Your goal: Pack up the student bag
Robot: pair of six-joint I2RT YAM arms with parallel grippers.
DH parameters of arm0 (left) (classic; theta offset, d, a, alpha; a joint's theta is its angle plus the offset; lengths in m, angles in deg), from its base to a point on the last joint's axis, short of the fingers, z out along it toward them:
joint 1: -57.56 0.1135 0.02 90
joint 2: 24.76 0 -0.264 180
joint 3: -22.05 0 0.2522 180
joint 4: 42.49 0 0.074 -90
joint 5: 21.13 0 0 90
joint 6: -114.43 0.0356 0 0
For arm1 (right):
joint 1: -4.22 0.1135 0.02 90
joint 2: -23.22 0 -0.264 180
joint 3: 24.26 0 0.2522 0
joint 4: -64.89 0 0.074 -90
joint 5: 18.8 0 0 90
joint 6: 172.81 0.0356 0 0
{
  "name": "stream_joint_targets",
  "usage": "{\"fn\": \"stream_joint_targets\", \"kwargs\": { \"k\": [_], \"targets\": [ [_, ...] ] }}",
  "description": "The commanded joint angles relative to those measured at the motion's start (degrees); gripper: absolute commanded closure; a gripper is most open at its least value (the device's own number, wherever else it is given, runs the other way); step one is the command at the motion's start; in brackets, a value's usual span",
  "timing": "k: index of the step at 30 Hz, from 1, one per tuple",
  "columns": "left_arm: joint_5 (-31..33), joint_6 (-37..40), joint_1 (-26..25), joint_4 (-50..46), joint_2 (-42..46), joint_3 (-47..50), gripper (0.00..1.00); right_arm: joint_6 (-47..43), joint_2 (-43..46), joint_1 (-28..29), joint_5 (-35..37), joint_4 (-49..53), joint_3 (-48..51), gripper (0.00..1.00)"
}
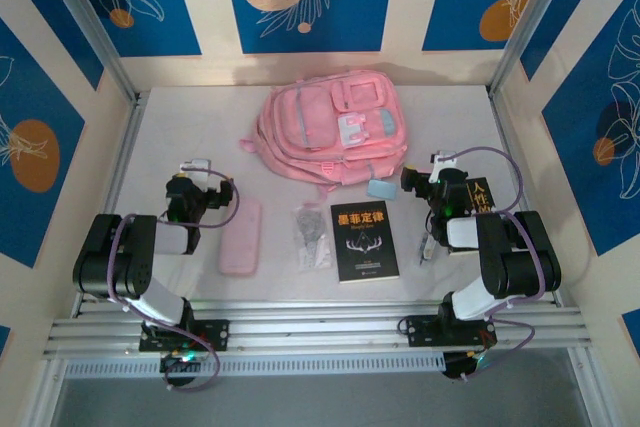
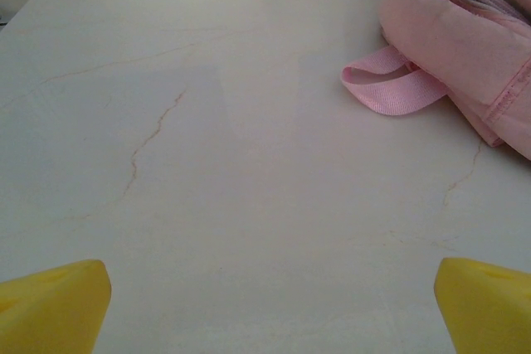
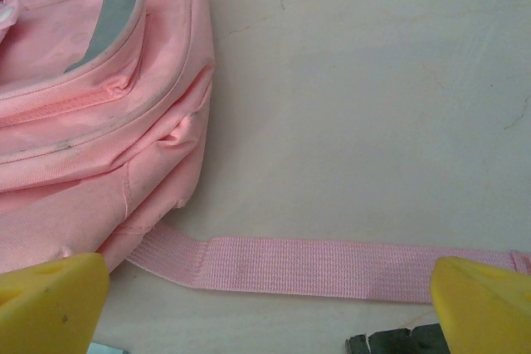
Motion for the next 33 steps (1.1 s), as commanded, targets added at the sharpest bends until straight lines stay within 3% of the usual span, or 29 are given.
{"fn": "stream_joint_targets", "kwargs": {
  "k": [1,7,11,14,17,20,23,26,33],
  "targets": [
    [-0.2,0.4,-0.3,0.9,0.5,-0.7,0.0,0.0,0.9,0.5,1.1,-1.4,0.0,0.01],
    [8.5,-0.3,-2.1,-5.4,10.0,0.0,0.0,-2.9,3.0,3.0,2.6,-4.4,1.9,0.01],
    [13.7,0.3,-5.3,-14.4,15.5,-3.9,0.0,-5.0,12.0,6.0,4.6,14.2,-4.8,0.01],
    [12.8,-5.9,-5.8,-17.1,17.2,-7.1,0.0,1.1,13.8,6.2,2.6,25.6,-11.4,0.01],
    [12.7,-11.3,-7.6,-25.9,16.9,-13.5,0.0,8.6,13.1,9.3,5.3,38.2,-18.8,0.01],
    [12.4,-15.6,-10.5,-33.0,15.5,-18.4,0.0,22.1,10.7,11.8,6.1,53.9,-27.0,0.01],
    [12.3,-21.5,-14.0,-34.3,14.6,-19.3,0.0,36.4,6.8,12.0,-0.6,63.9,-31.7,0.01],
    [12.6,-27.2,-18.7,-34.5,13.0,-19.0,0.0,44.1,3.6,12.5,-8.7,60.1,-30.5,0.01],
    [10.7,-32.1,-26.9,-37.8,11.5,-18.5,0.0,58.2,-1.9,12.8,-13.9,43.5,-24.3,0.0]
  ]
}}
